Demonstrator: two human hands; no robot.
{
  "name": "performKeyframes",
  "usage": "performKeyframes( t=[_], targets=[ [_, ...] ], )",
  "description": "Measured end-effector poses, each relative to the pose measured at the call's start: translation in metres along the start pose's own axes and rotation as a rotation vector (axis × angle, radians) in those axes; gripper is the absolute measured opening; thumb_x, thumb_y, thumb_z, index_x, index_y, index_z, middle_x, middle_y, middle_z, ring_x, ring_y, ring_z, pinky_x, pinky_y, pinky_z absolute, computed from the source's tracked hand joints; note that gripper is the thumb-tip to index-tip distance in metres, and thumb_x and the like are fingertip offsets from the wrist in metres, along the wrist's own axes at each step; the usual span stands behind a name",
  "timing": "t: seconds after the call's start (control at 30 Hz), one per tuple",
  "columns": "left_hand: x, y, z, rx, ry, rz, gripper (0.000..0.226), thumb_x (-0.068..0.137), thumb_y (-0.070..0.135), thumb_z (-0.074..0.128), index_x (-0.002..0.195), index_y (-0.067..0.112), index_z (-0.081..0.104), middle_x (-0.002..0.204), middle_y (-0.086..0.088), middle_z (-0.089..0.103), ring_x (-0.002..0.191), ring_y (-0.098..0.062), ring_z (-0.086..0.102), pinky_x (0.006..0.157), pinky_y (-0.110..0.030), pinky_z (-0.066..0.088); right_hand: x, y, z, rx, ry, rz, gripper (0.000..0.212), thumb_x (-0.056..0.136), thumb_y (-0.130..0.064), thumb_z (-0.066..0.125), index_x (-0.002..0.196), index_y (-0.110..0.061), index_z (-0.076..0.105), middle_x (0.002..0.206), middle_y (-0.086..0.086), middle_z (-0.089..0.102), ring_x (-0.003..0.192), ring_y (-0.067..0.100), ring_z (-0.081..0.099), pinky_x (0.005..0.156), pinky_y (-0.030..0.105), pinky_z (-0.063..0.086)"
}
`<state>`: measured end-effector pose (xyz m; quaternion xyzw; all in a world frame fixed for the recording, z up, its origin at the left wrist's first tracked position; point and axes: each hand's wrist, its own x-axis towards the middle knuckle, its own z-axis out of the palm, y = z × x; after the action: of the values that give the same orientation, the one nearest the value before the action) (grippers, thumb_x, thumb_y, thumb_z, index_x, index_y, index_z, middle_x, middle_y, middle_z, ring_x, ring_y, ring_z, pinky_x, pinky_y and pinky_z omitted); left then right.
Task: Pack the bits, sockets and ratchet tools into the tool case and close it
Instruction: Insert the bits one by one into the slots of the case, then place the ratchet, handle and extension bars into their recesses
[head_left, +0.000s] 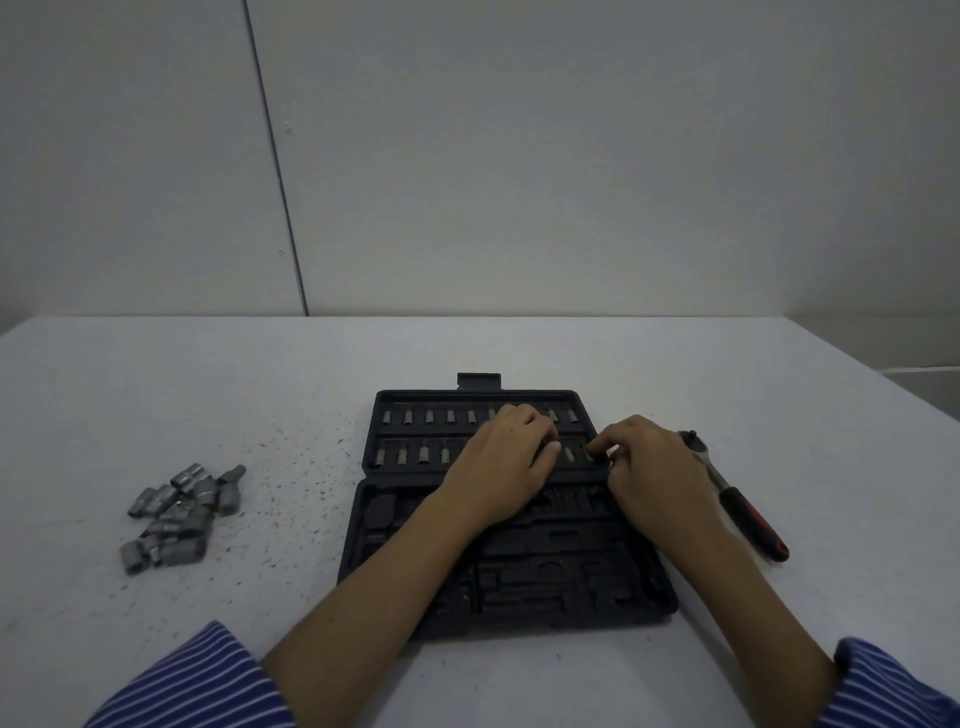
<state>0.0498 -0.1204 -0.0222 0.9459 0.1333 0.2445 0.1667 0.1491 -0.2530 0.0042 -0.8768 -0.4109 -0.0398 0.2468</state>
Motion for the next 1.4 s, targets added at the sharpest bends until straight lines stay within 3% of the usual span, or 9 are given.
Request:
performKeyframes(
  t=[0.23, 0.47, 0.8, 1.1, 1.27, 1.4],
  targets=[
    [0.0, 0.001, -0.002, 0.002, -0.003, -0.005, 0.024, 0.097, 0.027, 0.041, 0.107, 0.012, 0.057, 0.112, -0.001, 0.055, 0.107, -0.015, 0.044, 0.088, -0.027, 0.037, -0.001, -0.002, 0.001, -0.005, 0.023, -0.006, 0.031, 0.086, -0.002, 0.045, 0.097, -0.019, 0.067, 0.108, -0.002, 0.062, 0.087, 0.017, 0.057, 0.065, 0.028, 0.042],
    [-0.001, 0.0, -0.001, 0.01, 0.012, 0.001, 0.023, 0.097, 0.026, 0.041, 0.106, 0.012, 0.057, 0.11, -0.001, 0.056, 0.106, -0.015, 0.045, 0.087, -0.026, 0.038, -0.003, -0.003, 0.001, -0.032, 0.015, -0.007, 0.032, 0.088, -0.003, 0.044, 0.102, -0.02, 0.068, 0.114, -0.002, 0.061, 0.096, 0.018, 0.056, 0.07, 0.028, 0.043],
    [0.001, 0.002, -0.005, -0.01, -0.038, -0.024, 0.023, 0.096, 0.026, 0.044, 0.107, 0.013, 0.058, 0.113, -0.002, 0.055, 0.109, -0.017, 0.045, 0.091, -0.031, 0.04, -0.009, -0.004, 0.002, -0.019, 0.011, -0.041, 0.034, 0.089, -0.003, 0.043, 0.11, -0.016, 0.067, 0.119, 0.001, 0.06, 0.102, 0.016, 0.049, 0.072, 0.022, 0.033],
    [0.0, 0.027, -0.003, -0.056, -0.098, 0.019, 0.022, 0.094, 0.026, 0.047, 0.109, 0.014, 0.058, 0.111, -0.003, 0.056, 0.106, -0.017, 0.045, 0.091, -0.033, 0.04, -0.02, 0.004, -0.006, 0.043, 0.032, -0.066, 0.027, 0.089, -0.012, 0.049, 0.107, -0.021, 0.067, 0.105, -0.001, 0.065, 0.098, 0.013, 0.055, 0.079, 0.024, 0.041],
    [0.006, 0.052, 0.003, -0.084, -0.08, 0.041, 0.024, 0.094, 0.026, 0.047, 0.108, 0.01, 0.058, 0.111, -0.006, 0.057, 0.107, -0.021, 0.047, 0.092, -0.036, 0.04, -0.023, 0.016, -0.017, 0.02, 0.111, -0.022, 0.022, 0.091, -0.017, 0.052, 0.106, -0.02, 0.067, 0.101, -0.001, 0.066, 0.082, 0.01, 0.051, 0.07, 0.024, 0.04],
    [0.011, 0.067, 0.009, -0.104, -0.107, 0.055, 0.024, 0.095, 0.023, 0.046, 0.109, 0.008, 0.057, 0.111, -0.009, 0.056, 0.108, -0.023, 0.046, 0.091, -0.036, 0.04, -0.02, 0.033, -0.024, -0.066, 0.146, 0.042, 0.021, 0.091, -0.021, 0.054, 0.109, -0.018, 0.065, 0.099, 0.002, 0.064, 0.083, 0.012, 0.051, 0.065, 0.025, 0.038]
  ],
)
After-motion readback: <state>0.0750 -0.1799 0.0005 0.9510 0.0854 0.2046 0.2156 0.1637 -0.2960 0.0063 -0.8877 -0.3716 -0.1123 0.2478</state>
